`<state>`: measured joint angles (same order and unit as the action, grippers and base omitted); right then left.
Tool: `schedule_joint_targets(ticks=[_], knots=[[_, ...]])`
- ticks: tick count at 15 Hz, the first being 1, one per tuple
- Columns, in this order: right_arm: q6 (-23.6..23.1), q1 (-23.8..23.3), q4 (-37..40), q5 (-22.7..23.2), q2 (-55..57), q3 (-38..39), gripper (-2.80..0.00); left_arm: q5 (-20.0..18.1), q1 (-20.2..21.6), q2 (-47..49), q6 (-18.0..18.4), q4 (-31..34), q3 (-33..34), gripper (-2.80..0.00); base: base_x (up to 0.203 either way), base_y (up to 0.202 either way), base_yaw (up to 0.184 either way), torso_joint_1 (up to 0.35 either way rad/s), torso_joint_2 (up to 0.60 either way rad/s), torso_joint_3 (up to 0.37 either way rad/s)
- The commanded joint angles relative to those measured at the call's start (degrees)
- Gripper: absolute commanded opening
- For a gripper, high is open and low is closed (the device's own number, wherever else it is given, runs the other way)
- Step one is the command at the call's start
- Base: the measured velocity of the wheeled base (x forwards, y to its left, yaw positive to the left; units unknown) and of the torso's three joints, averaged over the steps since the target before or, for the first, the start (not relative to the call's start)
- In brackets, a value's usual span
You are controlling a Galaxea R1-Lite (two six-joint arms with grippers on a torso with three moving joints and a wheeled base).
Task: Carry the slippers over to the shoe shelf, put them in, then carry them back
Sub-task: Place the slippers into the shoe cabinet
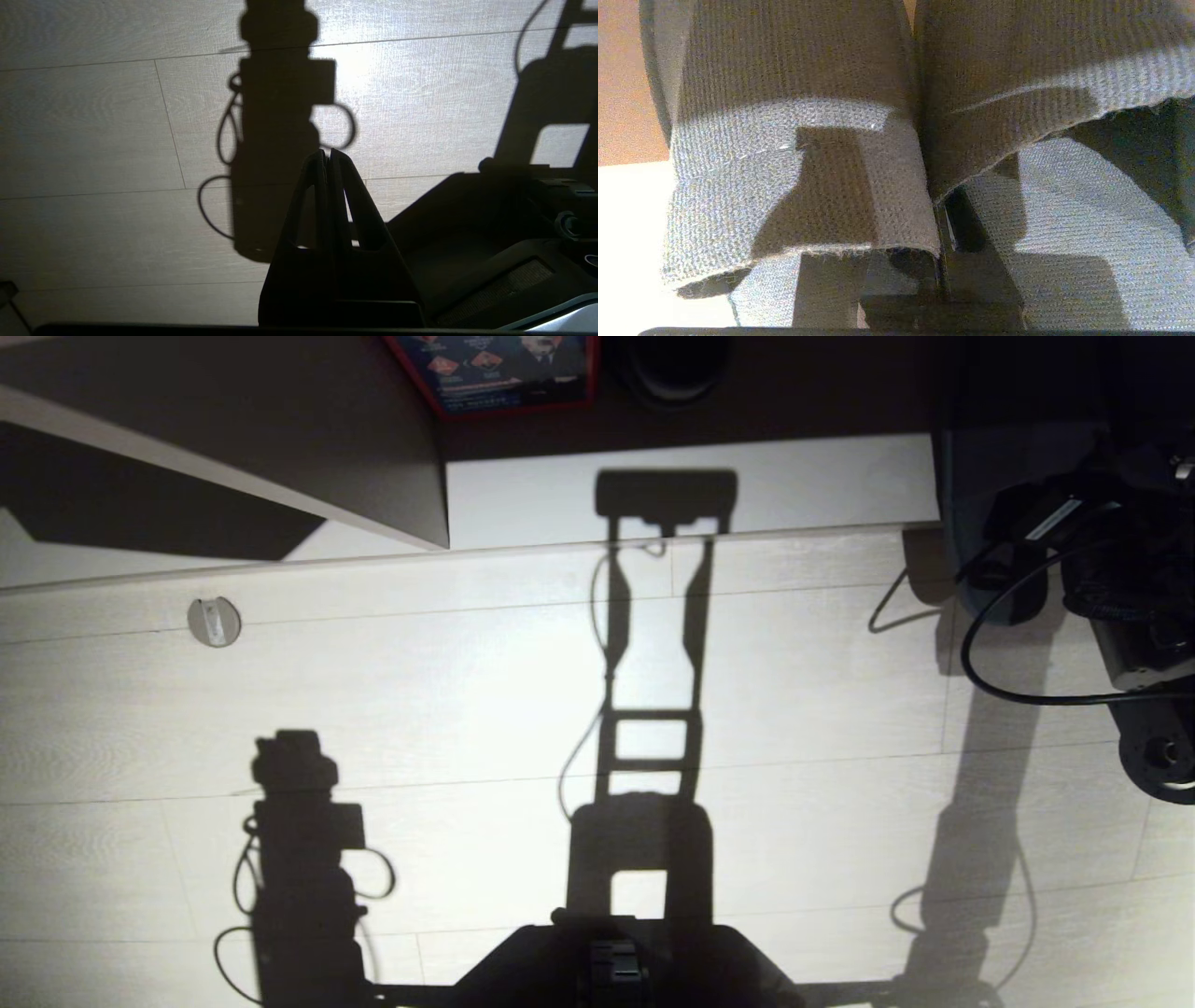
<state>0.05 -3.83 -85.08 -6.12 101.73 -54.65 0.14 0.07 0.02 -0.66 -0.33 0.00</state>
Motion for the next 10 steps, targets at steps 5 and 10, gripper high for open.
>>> schedule_joint_targets(ticks=[5, 10], knots=[[0.48, -0.04, -0.52, -0.12, -0.83, 0.07, 0.0, -0.05, 0.01, 0.06, -0.04, -0.02, 0.0, -2.8, 0.0, 0.0, 0.0, 0.0, 0.0, 0.0], [0.48, -0.04, 1.1, -0.04, -2.31, 0.94, 0.0, -0.05, 0.01, -0.02, -0.04, -0.02, 0.0, -2.8, 0.0, 0.0, 0.0, 0.0, 0.0, 0.0]])
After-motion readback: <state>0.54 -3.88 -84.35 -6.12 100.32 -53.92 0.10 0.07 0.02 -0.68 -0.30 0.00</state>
